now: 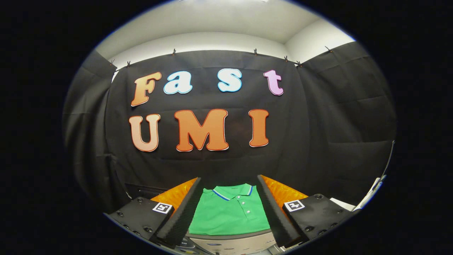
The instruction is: Put the clothes into the washing machine and then close the washing machine lid.
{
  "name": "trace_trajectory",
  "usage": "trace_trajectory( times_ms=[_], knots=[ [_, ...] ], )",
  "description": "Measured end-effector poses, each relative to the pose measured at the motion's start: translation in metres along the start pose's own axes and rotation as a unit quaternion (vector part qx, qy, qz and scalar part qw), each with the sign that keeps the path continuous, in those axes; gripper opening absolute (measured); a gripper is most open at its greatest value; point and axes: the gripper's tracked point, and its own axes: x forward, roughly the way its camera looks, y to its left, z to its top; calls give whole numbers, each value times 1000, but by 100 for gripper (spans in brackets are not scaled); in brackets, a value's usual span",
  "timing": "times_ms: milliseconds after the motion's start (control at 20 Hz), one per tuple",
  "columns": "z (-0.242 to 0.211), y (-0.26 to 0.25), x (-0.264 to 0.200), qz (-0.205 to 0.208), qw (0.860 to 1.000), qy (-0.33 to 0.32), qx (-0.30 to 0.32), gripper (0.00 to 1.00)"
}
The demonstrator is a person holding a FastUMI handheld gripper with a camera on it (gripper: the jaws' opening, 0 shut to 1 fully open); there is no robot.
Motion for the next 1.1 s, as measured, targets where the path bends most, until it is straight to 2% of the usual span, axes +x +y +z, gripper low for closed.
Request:
trace_trajectory(
  times_ms=[300, 550, 850, 1100],
  knots=[
    [6, -6, 29, 7, 1000, 8, -5, 99],
    [-7, -20, 86, 10, 999, 47, -1, 99],
    [-49, -30, 149, 11, 992, 122, 5, 99],
    [-90, -33, 182, 11, 983, 185, 10, 99]
  ],
)
